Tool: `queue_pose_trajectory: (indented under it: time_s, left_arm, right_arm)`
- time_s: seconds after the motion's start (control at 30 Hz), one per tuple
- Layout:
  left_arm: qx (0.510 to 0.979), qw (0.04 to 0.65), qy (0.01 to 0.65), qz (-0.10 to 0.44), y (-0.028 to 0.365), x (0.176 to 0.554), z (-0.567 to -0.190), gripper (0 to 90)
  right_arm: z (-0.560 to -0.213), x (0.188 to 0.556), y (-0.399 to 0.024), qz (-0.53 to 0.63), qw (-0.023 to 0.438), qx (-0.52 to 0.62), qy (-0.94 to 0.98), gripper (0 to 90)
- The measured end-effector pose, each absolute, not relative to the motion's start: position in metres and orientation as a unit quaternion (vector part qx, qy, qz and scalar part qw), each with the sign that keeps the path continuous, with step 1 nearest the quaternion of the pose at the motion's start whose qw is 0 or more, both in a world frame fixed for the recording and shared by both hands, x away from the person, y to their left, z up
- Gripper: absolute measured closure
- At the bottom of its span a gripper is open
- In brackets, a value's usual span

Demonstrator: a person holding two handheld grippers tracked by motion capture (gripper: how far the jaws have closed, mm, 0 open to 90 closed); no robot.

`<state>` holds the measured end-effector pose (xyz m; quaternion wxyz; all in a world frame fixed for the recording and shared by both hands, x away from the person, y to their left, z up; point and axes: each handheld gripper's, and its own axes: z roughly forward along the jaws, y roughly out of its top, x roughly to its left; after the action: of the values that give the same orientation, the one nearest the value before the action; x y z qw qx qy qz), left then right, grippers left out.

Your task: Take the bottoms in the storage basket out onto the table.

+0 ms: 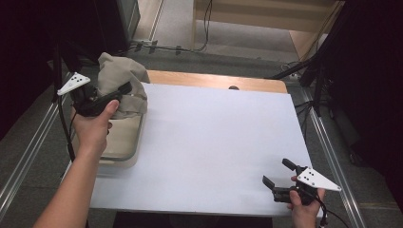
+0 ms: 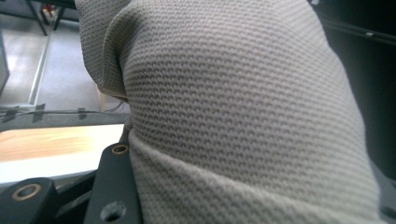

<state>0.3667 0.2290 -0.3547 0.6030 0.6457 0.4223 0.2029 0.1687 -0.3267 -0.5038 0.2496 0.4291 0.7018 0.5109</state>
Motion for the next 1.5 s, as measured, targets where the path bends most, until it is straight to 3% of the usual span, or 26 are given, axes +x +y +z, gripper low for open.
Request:
queue_pose_trajectory:
  time_s: [0.87,1.5]
  left_arm:
    - [0.677,0.617,0.363,0.171,0.156,0.35,-0.352,44.9]
    - [0.718,0.6,0.327,0.131,0.091,0.338,-0.375,43.9]
  right_arm:
    - [-0.504,0.169,-0.327,0.51,0.25,0.429,0.703,0.0]
    - [-0.504,0.169,-0.327,0.512,0.25,0.429,0.701,0.0]
